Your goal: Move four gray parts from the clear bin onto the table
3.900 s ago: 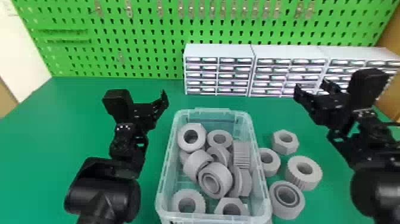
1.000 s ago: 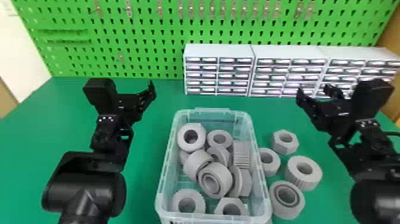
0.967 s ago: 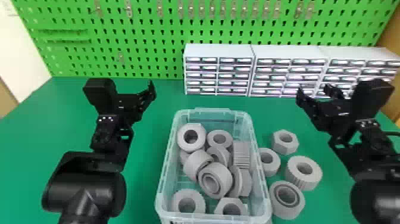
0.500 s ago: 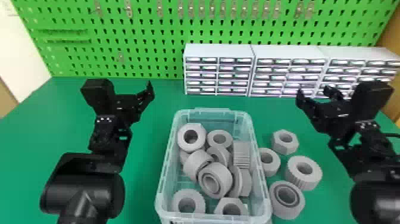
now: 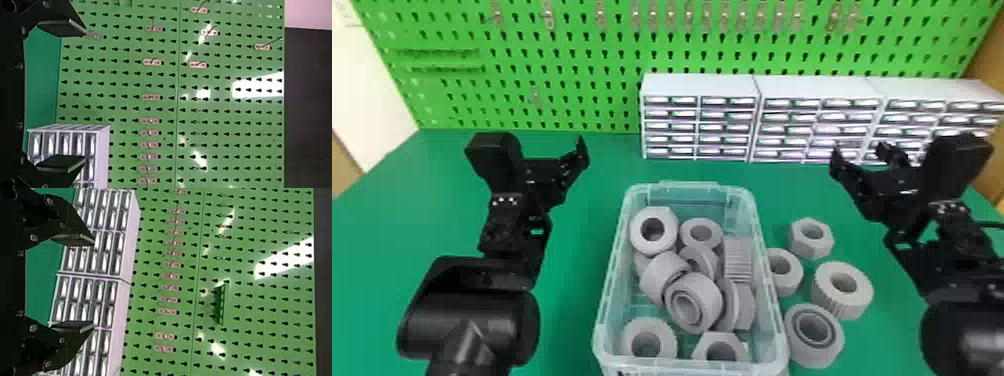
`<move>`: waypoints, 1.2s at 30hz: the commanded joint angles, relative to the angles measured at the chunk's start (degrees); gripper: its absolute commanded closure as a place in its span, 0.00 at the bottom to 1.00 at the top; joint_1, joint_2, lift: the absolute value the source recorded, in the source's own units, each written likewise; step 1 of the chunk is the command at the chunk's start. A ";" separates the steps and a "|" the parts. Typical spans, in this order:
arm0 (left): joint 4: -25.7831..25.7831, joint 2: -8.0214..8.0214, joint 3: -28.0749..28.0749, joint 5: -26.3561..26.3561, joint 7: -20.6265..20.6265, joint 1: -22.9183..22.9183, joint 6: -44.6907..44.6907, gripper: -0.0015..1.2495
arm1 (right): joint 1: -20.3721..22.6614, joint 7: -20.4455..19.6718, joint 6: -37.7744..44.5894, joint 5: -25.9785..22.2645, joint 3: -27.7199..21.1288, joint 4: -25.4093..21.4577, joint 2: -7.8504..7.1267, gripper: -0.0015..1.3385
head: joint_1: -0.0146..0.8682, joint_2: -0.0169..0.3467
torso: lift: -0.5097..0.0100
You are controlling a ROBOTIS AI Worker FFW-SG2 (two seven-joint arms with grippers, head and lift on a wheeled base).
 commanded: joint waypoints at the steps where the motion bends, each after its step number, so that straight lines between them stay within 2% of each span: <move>1: 0.09 0.00 -0.15 -0.01 0.01 0.11 0.09 0.11 | 0.07 0.00 0.01 0.21 0.21 0.01 -0.02 0.38 | 0.80 0.24 | 0.88; 36: 0.09 -0.17 -0.59 -0.71 0.01 -0.07 0.88 0.11 | -0.11 0.00 0.09 1.09 0.30 -0.08 -0.20 0.38 | 0.80 0.24 | 0.88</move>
